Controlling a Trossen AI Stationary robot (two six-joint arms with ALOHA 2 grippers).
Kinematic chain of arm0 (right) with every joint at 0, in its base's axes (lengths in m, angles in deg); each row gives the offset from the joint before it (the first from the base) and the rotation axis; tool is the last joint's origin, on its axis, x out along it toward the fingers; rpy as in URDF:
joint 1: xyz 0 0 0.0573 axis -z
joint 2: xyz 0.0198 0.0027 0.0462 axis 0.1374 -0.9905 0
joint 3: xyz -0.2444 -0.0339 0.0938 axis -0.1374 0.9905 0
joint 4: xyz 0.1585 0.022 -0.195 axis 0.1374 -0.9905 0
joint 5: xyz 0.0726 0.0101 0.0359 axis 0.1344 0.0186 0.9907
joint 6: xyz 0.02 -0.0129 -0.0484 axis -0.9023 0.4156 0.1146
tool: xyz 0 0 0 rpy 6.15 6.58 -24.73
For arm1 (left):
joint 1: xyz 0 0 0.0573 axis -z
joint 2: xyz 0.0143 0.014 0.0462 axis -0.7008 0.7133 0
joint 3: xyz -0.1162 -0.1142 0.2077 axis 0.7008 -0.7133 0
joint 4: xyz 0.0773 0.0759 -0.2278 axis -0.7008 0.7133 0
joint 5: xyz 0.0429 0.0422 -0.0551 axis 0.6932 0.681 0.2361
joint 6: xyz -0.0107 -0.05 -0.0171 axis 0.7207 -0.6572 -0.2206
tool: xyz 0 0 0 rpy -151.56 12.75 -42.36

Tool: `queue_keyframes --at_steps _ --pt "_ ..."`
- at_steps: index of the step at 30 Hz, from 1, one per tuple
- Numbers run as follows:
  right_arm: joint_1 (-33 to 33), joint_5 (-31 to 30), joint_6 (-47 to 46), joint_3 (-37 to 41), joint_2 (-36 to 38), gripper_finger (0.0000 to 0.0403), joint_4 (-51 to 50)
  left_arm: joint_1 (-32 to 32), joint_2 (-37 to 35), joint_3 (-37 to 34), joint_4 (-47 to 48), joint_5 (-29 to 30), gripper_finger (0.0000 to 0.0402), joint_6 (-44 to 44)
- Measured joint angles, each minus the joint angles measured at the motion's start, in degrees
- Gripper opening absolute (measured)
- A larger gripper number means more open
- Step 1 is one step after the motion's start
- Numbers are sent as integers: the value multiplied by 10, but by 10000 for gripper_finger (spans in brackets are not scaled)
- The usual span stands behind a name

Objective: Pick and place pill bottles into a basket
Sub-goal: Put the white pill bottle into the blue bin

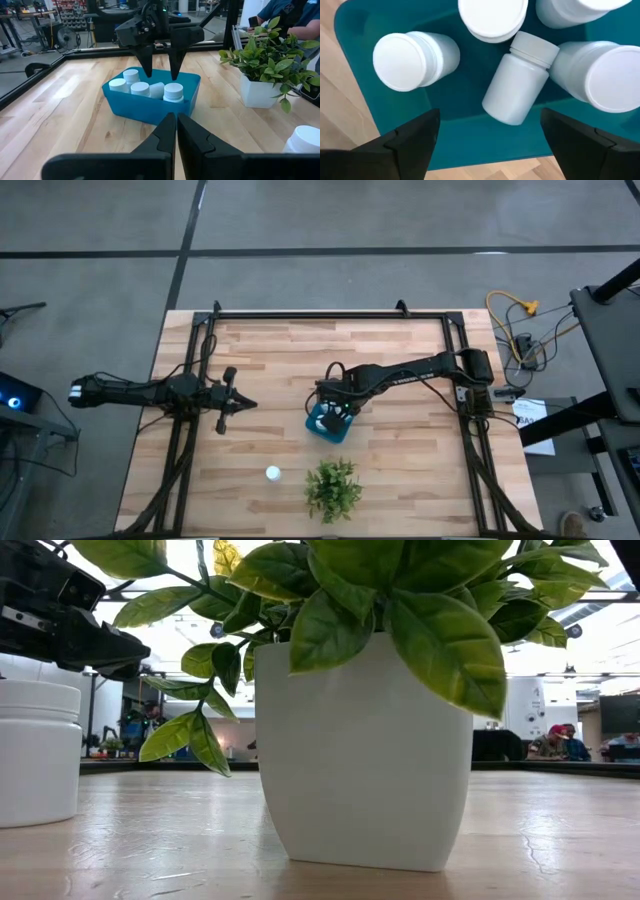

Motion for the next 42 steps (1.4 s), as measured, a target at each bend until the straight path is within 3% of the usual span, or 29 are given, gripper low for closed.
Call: queue_keyframes --at_steps 42 --pt "12 -20 -55 62 0 327 55 0 0 0 0 0 0 0"
